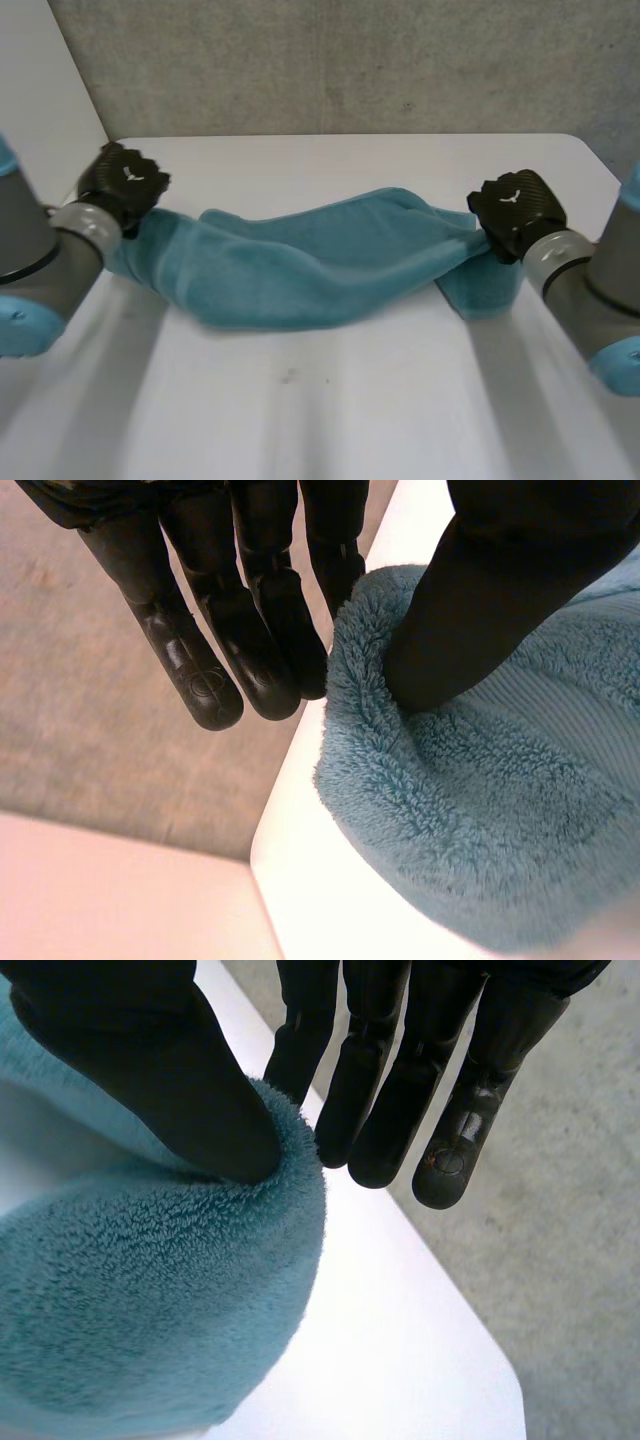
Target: Fold the laundry
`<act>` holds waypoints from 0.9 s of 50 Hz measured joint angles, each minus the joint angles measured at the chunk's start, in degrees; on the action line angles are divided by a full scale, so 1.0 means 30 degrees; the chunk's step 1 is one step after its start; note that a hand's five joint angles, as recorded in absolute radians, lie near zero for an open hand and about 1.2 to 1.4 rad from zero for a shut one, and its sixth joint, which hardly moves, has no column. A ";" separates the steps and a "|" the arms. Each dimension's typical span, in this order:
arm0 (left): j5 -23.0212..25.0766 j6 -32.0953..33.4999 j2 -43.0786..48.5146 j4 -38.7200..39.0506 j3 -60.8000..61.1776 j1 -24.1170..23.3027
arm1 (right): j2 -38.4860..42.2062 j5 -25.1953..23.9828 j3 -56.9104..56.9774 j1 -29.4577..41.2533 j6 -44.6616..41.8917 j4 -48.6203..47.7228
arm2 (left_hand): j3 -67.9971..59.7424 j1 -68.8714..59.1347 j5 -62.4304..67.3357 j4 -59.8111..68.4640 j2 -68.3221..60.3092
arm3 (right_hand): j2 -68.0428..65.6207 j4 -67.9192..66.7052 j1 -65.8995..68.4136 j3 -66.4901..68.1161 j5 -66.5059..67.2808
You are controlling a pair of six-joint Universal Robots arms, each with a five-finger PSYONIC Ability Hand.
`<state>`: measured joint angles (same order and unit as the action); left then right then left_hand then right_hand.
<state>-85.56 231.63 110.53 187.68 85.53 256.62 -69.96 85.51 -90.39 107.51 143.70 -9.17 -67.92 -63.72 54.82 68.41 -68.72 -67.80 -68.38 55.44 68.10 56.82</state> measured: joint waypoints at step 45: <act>-0.0850 -0.8842 0.0608 0.7404 -1.0820 0.2001 | 0.1523 0.3486 1.5421 0.0522 -0.1705 -0.3753 | -0.0114 0.0000 0.0000 0.0034 -0.0050 | 0.0000 -0.0002 0.0000 0.0003 0.0003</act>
<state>-88.11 205.11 112.36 209.89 53.07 262.62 -65.39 95.97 -44.13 109.08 138.58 -20.43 -68.26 -63.72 54.82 68.52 -68.87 -67.80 -68.38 55.44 68.11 56.83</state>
